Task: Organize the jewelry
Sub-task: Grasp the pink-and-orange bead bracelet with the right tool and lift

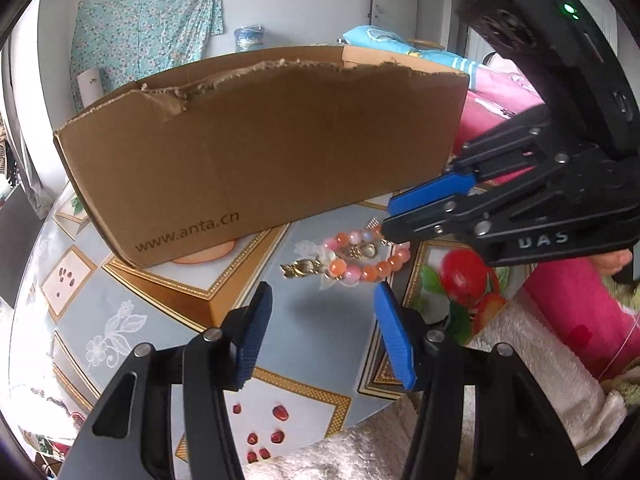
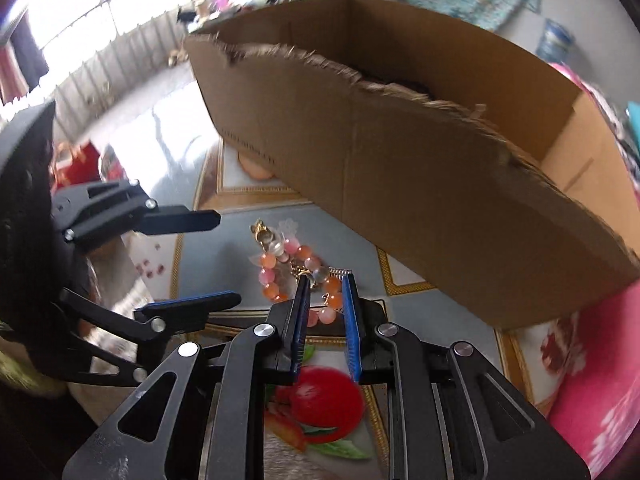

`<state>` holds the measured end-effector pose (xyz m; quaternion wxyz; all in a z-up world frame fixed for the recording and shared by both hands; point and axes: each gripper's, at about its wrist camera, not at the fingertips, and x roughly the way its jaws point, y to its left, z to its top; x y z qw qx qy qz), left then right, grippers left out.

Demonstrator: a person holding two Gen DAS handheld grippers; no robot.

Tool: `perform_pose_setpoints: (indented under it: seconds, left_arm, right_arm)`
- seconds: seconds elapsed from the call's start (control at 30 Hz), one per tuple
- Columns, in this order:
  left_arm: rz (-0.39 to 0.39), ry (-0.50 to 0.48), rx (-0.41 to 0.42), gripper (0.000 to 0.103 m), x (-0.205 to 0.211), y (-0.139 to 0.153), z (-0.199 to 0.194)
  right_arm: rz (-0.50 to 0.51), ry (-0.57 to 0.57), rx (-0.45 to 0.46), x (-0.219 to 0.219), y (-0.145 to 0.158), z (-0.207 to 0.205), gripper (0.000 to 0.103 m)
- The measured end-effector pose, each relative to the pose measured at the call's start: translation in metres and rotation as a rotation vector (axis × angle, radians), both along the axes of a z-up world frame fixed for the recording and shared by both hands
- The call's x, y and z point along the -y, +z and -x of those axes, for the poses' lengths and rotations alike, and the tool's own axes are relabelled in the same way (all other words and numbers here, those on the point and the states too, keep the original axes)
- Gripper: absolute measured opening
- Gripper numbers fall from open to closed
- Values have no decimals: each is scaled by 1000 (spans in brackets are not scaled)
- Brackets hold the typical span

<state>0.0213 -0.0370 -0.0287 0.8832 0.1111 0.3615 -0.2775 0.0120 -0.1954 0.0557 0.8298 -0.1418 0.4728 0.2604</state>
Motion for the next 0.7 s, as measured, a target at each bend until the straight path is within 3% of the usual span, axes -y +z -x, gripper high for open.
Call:
perform_pose_setpoints:
  seconds: [0.17,0.3,0.47,0.7]
  left_arm:
    - [3,-7,3,52,3,-4,2]
    - [22,-5,-1,52,0,-8,1]
    - [43,-6,-8,52,-7,-10,2]
    - [52,-7,-4,52,-9,-9,5]
  right_arm:
    - [64,24,-24,-8,-7,-7,13]
    - [58,19,-44,-8,-6,-9,8]
    - [-26,-6,-58,-3,13,-12,8]
    - [-241,-55,-103,7,45,-19,8]
